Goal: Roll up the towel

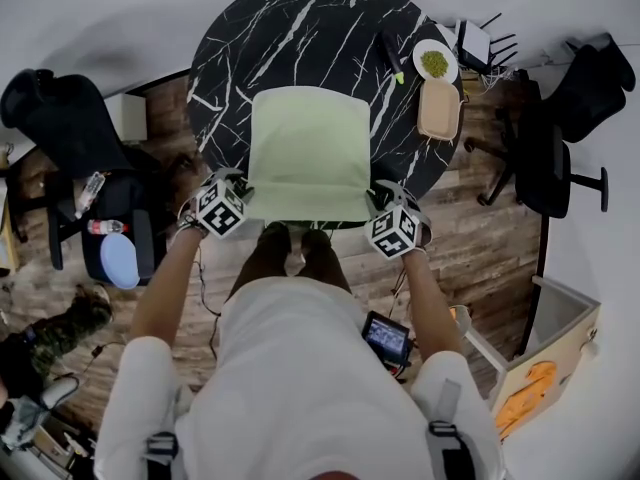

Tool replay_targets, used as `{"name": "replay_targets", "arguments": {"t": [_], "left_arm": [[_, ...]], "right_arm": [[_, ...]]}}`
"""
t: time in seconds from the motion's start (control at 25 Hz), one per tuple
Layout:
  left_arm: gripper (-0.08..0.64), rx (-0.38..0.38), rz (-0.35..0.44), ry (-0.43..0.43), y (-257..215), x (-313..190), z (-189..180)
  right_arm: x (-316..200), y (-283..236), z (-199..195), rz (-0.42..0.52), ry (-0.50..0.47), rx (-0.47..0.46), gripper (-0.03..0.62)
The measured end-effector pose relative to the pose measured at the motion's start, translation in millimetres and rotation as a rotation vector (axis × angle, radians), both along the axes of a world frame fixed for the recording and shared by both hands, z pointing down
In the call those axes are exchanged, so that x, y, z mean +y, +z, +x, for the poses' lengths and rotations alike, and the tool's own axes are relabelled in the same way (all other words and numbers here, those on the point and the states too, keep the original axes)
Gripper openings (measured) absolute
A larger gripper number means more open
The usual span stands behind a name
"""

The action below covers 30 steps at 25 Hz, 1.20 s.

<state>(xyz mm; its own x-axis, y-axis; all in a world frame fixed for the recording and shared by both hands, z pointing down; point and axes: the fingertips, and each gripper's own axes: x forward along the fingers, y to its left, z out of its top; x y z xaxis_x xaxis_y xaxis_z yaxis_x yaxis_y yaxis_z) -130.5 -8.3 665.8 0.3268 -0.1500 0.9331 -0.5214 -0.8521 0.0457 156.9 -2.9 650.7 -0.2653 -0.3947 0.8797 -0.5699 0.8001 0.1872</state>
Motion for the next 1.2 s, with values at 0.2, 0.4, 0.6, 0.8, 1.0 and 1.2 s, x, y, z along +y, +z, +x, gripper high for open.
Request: {"name": "replay_targets", "arguments": {"t": [0.2,0.4,0.6,0.8,1.0,1.2], "left_arm": [[0.134,-0.018,0.086,-0.043,-25,17,-22],[0.14,-0.073,0.091,0.249,-12,79,13],[0.154,-0.096,0.121,0.385,4,94,43],[0.173,-0.184,0.09,0.466,32,90,37],[0.14,-0.221,0.099,0.517,44,80,36],[0.045,-0.17,0.058,0.428,40,70,36]], "right_arm": [[42,-20,-16,0.043,-0.154,0.006,0.077],[99,4,-49,-0.006,-0.335,0.037,0.095],[109,28,-54,-0.014,-0.376,0.085,0.118],[96,42,-47,-0.036,-0.349,0.109,0.121],[85,49,-45,-0.037,-0.325,0.109,0.094],[78,49,-43,-0.058,-0.293,0.089,0.02]]}}
